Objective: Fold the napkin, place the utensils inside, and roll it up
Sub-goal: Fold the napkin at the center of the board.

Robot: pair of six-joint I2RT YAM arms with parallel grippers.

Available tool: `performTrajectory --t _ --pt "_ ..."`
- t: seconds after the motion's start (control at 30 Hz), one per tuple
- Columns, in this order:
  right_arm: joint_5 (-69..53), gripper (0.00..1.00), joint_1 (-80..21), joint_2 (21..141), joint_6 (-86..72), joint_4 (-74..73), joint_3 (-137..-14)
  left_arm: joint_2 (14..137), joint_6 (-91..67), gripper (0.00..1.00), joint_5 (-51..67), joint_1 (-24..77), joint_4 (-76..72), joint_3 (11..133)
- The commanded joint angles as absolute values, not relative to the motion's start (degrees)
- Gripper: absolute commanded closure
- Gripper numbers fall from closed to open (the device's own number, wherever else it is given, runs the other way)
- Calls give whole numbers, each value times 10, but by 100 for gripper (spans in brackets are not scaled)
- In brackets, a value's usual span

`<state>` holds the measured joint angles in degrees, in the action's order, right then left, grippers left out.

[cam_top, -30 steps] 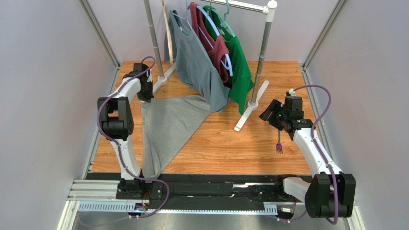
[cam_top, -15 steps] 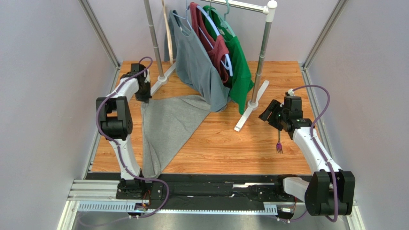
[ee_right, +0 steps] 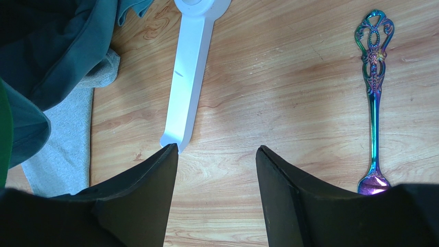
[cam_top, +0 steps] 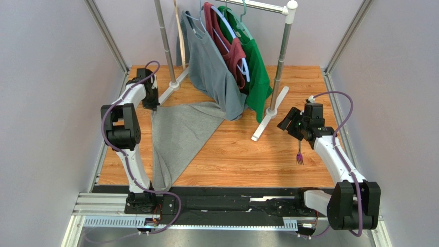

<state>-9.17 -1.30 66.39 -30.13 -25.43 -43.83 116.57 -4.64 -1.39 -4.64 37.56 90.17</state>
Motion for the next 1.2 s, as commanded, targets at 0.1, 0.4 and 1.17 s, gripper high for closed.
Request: performTrajectory --t 0.1,0.4,1.17 --pt "-126 38 -22 662 -308 -202 -442 1144 -69 57 -8 -53 369 928" --pt "-85 38 -226 699 -386 -114 -432 1049 -119 18 1 -50 360 897" --pt "-65 48 -416 1059 -621 216 -525 771 -304 20 -61 -35 140 463"
